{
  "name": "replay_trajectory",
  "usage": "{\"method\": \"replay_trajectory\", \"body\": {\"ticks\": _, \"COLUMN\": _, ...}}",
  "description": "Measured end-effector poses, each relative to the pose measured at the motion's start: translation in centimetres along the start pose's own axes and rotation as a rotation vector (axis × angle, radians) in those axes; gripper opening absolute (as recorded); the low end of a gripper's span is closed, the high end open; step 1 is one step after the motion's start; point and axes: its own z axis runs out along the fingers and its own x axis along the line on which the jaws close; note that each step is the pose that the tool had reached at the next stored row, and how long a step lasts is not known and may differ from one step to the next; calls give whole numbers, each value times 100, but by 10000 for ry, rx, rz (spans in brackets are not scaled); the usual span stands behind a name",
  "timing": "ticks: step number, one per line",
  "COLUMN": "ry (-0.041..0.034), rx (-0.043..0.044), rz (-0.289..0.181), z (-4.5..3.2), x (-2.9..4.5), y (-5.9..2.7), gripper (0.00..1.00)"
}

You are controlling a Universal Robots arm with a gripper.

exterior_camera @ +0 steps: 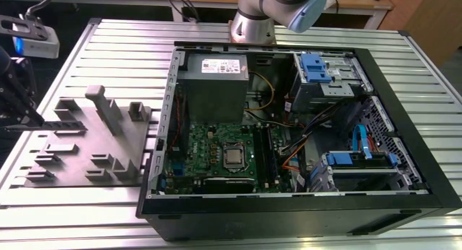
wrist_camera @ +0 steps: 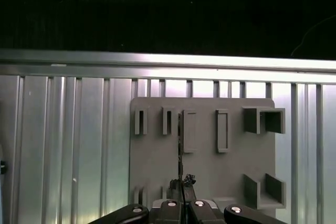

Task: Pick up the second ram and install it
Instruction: 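Pick up the second ram and move it above second insertion slot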

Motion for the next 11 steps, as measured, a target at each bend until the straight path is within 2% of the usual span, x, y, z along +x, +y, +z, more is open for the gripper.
{"method": "replay_trajectory", "body": {"ticks": 11, "ry": -45, "rx": 1, "rz": -1, "z": -268, "x": -15, "y": 8, "gripper": 8}}
